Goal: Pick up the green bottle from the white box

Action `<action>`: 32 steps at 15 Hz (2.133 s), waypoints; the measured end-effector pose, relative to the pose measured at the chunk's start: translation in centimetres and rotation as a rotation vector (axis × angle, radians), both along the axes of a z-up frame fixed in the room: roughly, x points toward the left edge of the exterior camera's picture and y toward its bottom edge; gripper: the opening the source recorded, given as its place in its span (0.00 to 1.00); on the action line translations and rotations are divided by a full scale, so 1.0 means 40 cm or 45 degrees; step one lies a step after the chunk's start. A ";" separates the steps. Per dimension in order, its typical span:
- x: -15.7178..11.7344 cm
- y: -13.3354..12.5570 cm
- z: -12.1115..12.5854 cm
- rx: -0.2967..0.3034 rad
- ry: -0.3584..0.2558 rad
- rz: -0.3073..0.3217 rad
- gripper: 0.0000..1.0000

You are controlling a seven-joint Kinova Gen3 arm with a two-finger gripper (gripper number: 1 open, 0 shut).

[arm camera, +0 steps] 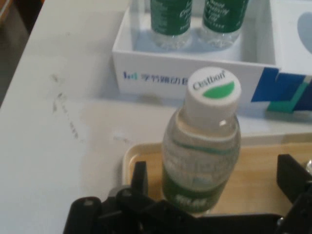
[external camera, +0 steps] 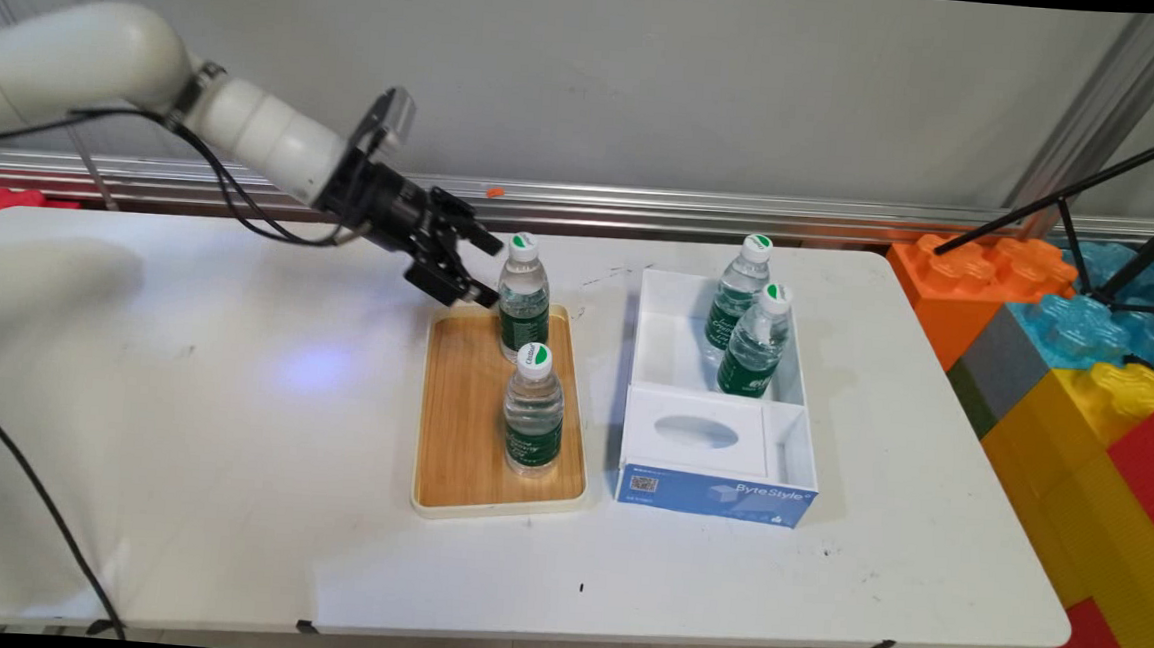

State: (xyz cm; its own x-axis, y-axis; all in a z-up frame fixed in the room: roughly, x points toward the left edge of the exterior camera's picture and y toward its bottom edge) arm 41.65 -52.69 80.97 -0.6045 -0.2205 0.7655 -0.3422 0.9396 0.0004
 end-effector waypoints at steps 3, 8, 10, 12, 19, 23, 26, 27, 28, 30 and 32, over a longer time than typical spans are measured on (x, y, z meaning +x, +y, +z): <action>0.032 0.030 0.087 0.025 -0.079 0.082 1.00; 0.009 0.111 0.212 0.102 -0.158 0.234 1.00; -0.026 0.146 0.256 0.142 -0.182 0.300 1.00; -0.074 0.178 0.297 0.178 -0.200 0.365 1.00; -0.302 0.232 0.392 0.217 -0.261 0.509 1.00; -0.431 0.231 0.361 0.254 -0.281 0.522 1.00; -0.519 0.201 0.298 0.262 -0.290 0.513 1.00; -0.536 0.194 0.285 0.263 -0.291 0.511 1.00; -0.561 0.182 0.266 0.263 -0.288 0.510 1.00; -0.619 0.152 0.220 0.258 -0.279 0.508 1.00; -0.668 0.125 0.181 0.252 -0.266 0.508 1.00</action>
State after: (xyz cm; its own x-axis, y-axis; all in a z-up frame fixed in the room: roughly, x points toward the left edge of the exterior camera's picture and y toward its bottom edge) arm 14.94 -47.70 88.22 -0.5791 -0.5953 0.5570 -0.6875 0.7238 0.0588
